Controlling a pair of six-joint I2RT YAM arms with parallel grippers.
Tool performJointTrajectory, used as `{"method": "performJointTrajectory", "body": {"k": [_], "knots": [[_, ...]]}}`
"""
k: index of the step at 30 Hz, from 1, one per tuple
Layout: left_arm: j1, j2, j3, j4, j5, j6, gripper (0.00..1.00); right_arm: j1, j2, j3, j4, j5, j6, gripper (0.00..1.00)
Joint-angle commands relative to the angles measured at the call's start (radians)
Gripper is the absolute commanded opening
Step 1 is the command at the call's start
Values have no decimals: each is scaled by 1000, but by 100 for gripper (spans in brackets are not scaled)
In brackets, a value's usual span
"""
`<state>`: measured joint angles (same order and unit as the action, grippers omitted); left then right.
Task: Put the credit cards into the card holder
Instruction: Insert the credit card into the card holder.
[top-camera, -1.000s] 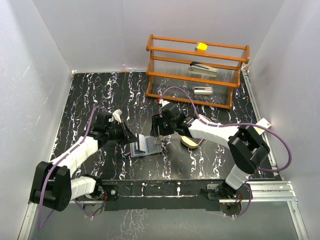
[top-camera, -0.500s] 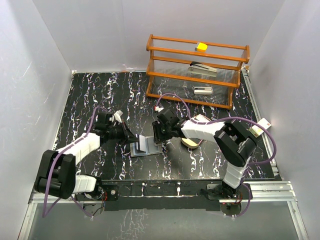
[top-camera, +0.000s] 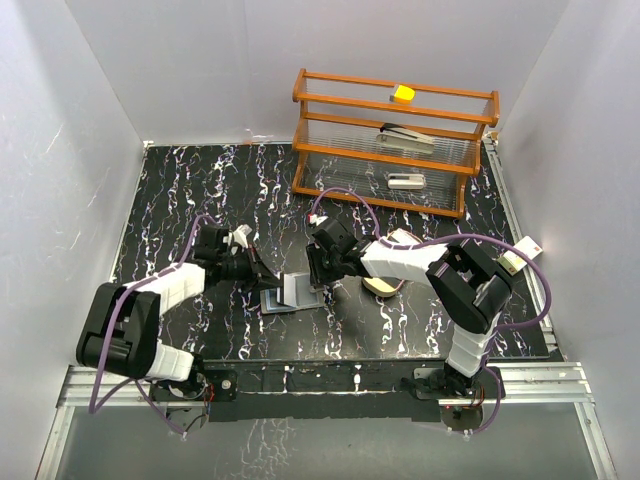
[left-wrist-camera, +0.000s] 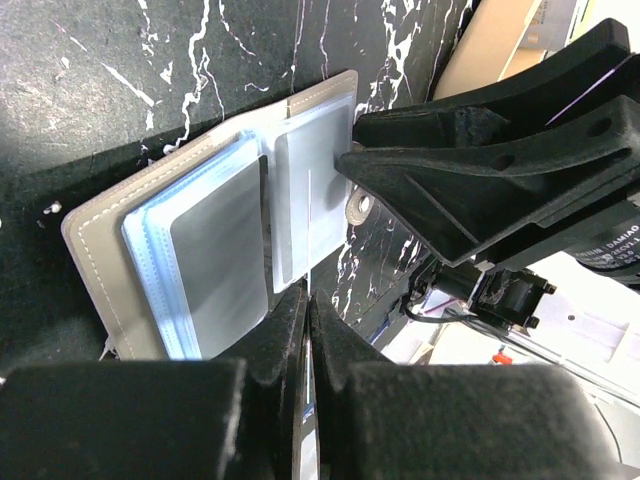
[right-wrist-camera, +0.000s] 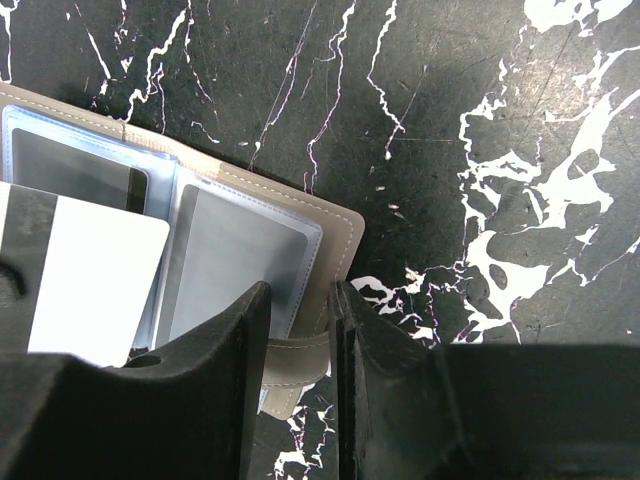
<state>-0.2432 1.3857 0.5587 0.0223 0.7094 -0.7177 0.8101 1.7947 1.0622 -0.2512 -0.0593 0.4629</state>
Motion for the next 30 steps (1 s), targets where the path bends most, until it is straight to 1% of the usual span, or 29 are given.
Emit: {"method": "performJointTrajectory", "body": {"k": [1,10,20,24,30], "knots": [[7,36,-15,56,56,-22,0,7,-4,-12,24,15,-12,27],[7,105,-3,-11,-18,-13,0,11,-12,-19,34,5,-17,27],[7,115,-19,24,-59,-22,0,14,-27,-38,40,-1,-13,27],[6,138,-21,30,-60,-27,0,24,-38,-50,58,1,-6,27],[3,140,-33,88,-38,-50,0,30,-18,-43,67,-13,26,26]]}}
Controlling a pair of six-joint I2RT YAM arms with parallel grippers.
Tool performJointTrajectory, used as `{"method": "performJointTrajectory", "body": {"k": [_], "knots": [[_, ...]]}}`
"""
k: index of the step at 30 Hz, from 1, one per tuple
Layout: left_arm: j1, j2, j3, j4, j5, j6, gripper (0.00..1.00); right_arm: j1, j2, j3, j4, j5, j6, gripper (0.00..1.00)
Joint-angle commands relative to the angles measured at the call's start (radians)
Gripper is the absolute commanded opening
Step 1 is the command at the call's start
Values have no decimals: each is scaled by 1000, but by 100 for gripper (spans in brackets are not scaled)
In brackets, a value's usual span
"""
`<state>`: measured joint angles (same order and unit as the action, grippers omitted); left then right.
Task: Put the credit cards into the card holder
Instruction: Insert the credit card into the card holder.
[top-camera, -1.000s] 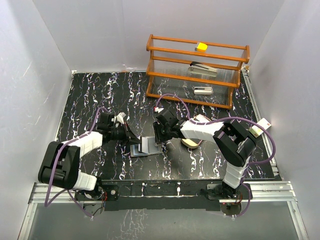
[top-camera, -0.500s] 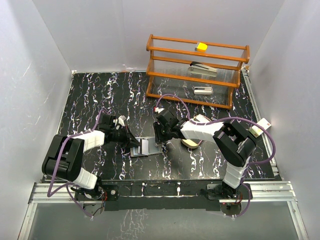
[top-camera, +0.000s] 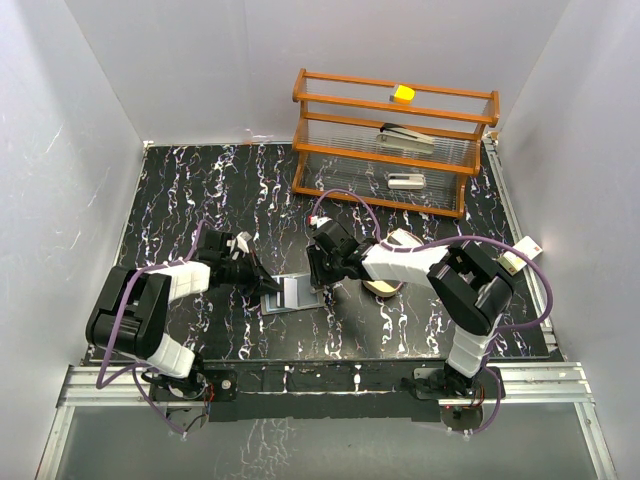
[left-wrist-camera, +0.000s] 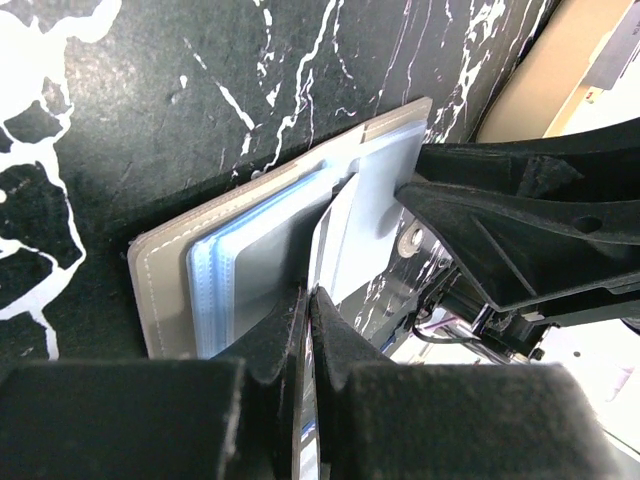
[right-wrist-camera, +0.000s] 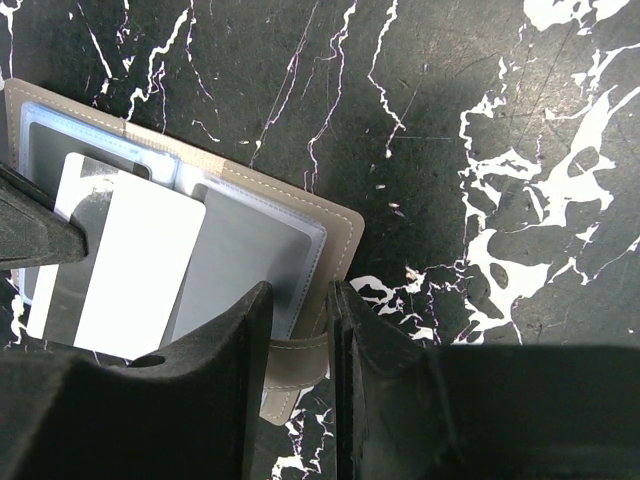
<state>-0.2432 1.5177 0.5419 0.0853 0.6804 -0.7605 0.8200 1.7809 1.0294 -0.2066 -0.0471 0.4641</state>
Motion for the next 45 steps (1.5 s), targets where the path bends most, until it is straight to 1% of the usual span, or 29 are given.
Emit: {"method": "performJointTrajectory", "body": {"k": [1,18,20,24,26,28,30,33,37,45], "knots": [[1,12,-14,27,-5,-8,0,22,0,-7,26,-31,30,26],[-11,5,10,10,-11,-7,0,33,0,4,4,-8,61,25],[-15,0,0,23,-30,-13,0,33,-4,-7,19,-10,88,25],[-27,4,-41,100,-32,-45,0,33,-27,-55,61,-2,149,25],[-30,-2,-52,107,-51,-42,0,33,-33,-67,73,-2,160,25],[-31,-6,-40,47,-96,-13,0,33,-34,-67,70,-2,157,25],[-32,2,11,-72,-153,39,0,33,-32,-64,62,2,150,25],[-31,22,54,-166,-176,85,0,33,-34,-70,62,13,147,25],[-32,-4,51,-177,-211,96,0,32,-33,-77,67,18,156,25],[-55,-62,39,-147,-288,118,0,33,-32,-104,93,5,209,24]]}}
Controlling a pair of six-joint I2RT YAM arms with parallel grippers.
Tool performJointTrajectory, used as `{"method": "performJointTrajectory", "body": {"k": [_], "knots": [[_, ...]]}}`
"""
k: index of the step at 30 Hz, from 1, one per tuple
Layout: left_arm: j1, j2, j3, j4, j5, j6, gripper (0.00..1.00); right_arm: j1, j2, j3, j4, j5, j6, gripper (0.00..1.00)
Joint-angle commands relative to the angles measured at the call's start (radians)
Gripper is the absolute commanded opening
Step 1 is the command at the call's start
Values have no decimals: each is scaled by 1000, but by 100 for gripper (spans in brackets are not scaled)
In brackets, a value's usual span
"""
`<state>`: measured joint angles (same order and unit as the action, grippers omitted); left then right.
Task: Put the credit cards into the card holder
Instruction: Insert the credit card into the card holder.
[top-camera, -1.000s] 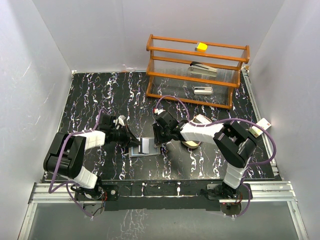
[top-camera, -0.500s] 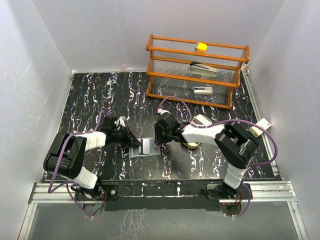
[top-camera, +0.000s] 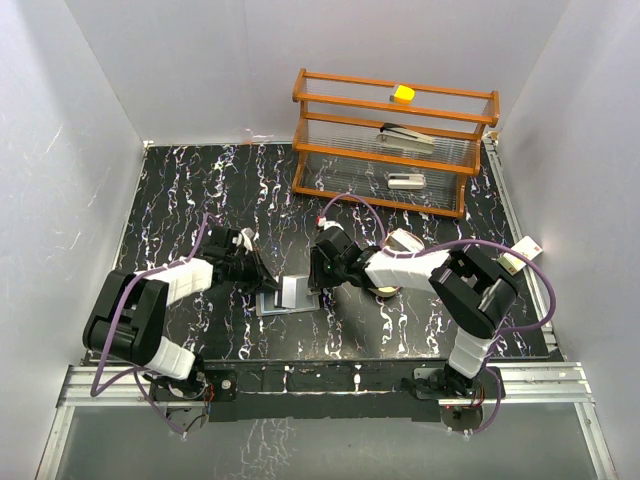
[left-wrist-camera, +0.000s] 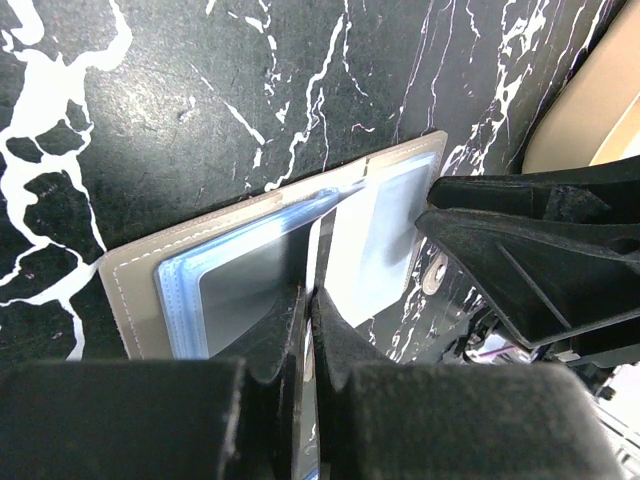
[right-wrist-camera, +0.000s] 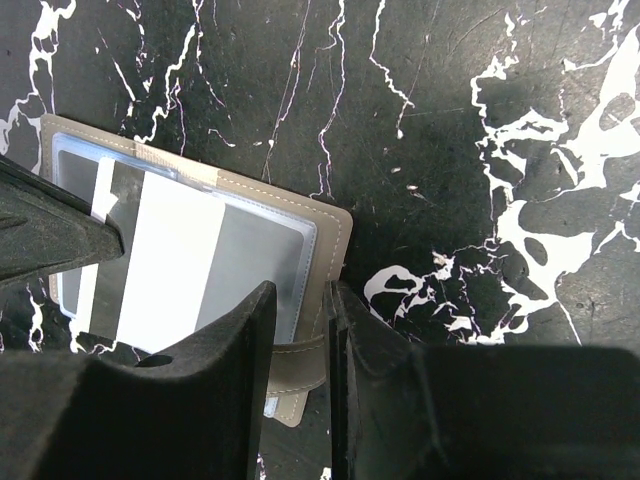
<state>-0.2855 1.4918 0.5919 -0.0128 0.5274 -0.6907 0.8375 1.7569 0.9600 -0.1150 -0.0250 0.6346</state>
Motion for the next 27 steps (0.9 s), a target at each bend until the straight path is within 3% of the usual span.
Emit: {"method": "performJointTrajectory", "body": {"k": [1,17,24,27], "knots": [[-16,-44,-15,-41,-137,48,0,15,-9,-38,5,-17,43,24],[-44,-68,-148,243,-40,-121,0,15,-73,-119,100,-41,173,24],[-55,-82,-153,246,-33,-122,0,15,-101,-139,112,-13,191,23],[-55,-89,-110,139,-41,-83,18,15,-107,-137,105,-9,182,24]]}}
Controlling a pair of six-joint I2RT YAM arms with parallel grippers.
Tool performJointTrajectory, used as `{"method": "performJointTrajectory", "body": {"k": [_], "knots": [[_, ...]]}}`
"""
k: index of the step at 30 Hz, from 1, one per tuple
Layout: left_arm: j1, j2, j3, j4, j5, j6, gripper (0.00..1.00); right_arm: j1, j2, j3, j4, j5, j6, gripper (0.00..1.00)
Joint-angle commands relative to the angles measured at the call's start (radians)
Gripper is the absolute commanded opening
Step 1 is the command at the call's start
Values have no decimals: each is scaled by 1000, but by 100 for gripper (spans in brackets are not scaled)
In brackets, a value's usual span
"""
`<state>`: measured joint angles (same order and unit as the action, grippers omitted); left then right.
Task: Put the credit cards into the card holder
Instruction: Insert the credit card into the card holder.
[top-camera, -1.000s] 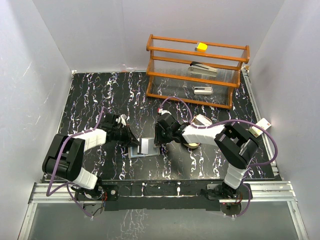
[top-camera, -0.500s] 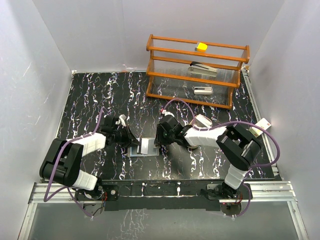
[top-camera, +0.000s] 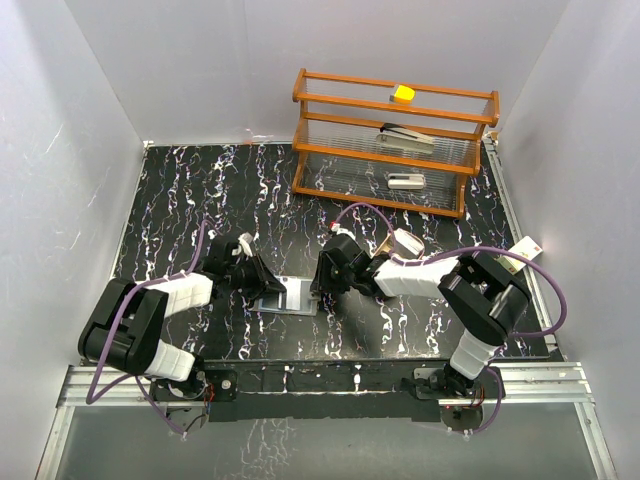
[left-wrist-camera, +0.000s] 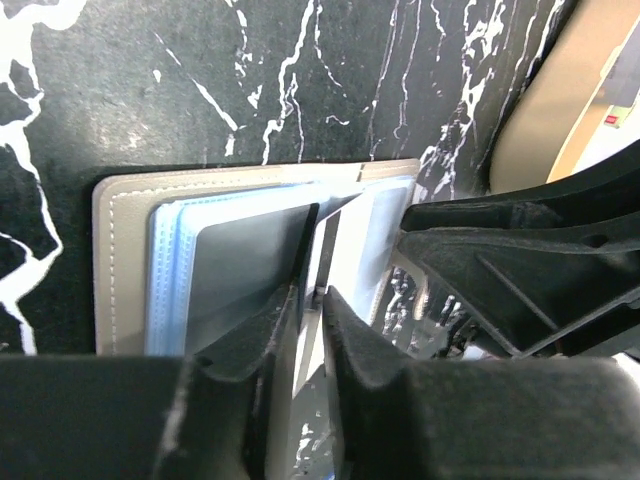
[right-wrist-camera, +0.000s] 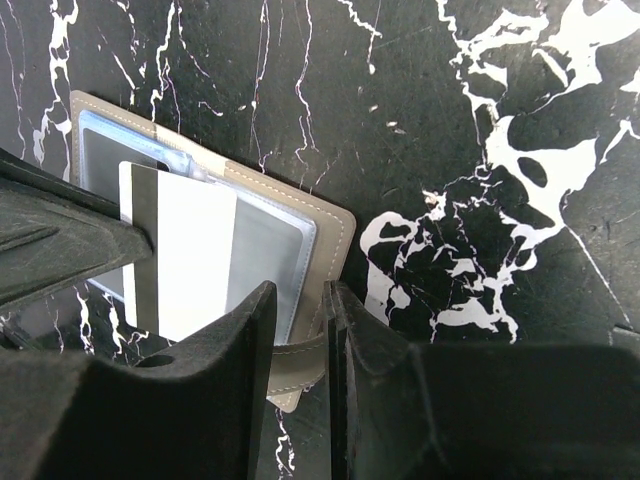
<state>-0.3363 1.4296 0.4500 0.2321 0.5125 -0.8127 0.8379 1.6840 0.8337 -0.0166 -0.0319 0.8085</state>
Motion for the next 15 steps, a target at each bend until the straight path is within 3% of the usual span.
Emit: {"method": "performJointTrajectory", "body": {"k": [1,3,5,15], "knots": [[-4,-37,41,-134,-34,52,24,15,-38,-6,-1,-2,2,24],[-4,-57,53,-173,-51,69,36,15,-48,3,-19,-1,-6,25],[-4,-89,64,-201,-54,79,41,15,-59,3,-21,-10,-6,26],[-11,-28,44,-138,12,51,43,16,-32,-10,17,-39,-11,26]]}}
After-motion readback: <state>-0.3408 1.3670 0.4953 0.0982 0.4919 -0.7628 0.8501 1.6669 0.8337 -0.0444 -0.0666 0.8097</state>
